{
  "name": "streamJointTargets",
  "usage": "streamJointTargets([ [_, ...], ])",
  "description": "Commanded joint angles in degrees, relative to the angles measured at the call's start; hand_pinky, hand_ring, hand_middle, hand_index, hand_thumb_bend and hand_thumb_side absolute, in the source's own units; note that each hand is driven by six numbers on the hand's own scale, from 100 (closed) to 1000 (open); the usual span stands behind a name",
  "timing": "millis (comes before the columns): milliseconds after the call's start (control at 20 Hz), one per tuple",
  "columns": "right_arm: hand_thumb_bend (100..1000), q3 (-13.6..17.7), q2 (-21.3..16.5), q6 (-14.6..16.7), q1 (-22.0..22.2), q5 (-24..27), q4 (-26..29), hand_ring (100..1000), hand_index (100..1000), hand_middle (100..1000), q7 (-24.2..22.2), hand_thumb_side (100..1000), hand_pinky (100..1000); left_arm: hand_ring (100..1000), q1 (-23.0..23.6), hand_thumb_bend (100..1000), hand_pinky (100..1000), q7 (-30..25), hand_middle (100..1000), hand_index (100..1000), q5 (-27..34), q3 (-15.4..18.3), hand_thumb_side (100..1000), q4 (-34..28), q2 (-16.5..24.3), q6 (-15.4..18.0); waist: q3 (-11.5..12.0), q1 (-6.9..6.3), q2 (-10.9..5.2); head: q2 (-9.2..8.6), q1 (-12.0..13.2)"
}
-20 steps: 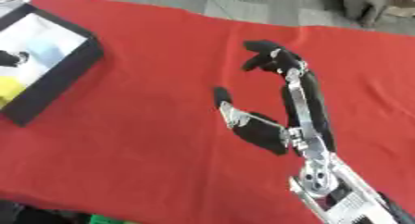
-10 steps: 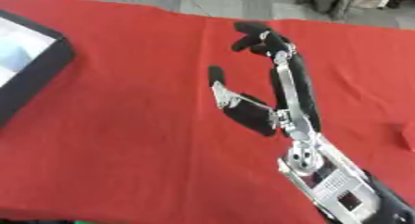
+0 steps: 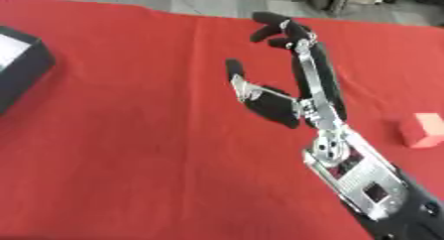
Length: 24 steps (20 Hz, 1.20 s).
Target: Pick up the objects with one hand, pass them to the other hand, and then place them into the box on the other side of the table.
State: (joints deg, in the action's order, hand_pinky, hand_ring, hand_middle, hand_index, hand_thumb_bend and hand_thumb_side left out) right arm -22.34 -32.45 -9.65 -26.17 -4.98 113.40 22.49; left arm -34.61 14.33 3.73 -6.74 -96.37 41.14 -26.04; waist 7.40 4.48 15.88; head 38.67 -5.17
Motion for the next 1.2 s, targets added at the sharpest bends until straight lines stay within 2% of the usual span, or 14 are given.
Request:
streamJointTargets([
  [50, 305, 3.95, -3.22, -1.44, 0.78, 2.08, 1.19, 935, 810, 620, -5.61, 173, 788, 642, 0.9, 100, 666, 2.25, 738, 782, 2.89, 1.57, 851, -5.22, 0.14, 0.58, -0.25, -0.12, -1.49, 0.13, -0.64],
  [350, 330, 10.35, -9.03, -1.5, 5.65, 1.66, 1.19, 935, 826, 649, -14.37, 153, 808, 660, 4.19, 100, 665, 4.21, 761, 796, 4.3, 2.47, 850, -10.52, -1.94, 2.26, -0.62, 0.36, -1.63, 0.67, -2.02],
  [650, 378, 14.04, -14.1, -0.98, 11.66, -1.22, 1.19, 928, 839, 680, -19.19, 112, 832, 657, 6.49, 100, 662, 5.45, 765, 813, 4.69, 2.24, 864, -11.22, -2.52, 2.23, -0.82, 0.58, -1.38, 0.33, -3.31],
  [750, 354, 15.22, -15.17, -0.39, 13.59, -2.27, 1.19, 934, 853, 693, -20.74, 154, 841, 654, 7.04, 100, 660, 5.64, 762, 810, 4.82, 2.27, 867, -11.44, -2.66, 2.31, -0.85, 0.65, -1.2, 0.01, -3.79],
  [900, 380, 17.35, -16.53, -0.41, 16.39, -3.9, 1.19, 935, 860, 713, -22.25, 159, 851, 654, 7.67, 100, 660, 5.71, 763, 810, 4.86, 2.23, 870, -11.64, -2.68, 2.23, -0.91, 0.75, -0.93, -0.37, -4.33],
  [1200, 451, 21.42, -18.94, -2.82, 21.31, -7.32, 1.19, 938, 869, 741, -22.28, 125, 866, 653, 8.05, 100, 659, 5.98, 761, 806, 4.77, 2.35, 868, -11.85, -2.58, 2.2, -1.13, 0.79, -0.54, -0.64, -5.01],
])
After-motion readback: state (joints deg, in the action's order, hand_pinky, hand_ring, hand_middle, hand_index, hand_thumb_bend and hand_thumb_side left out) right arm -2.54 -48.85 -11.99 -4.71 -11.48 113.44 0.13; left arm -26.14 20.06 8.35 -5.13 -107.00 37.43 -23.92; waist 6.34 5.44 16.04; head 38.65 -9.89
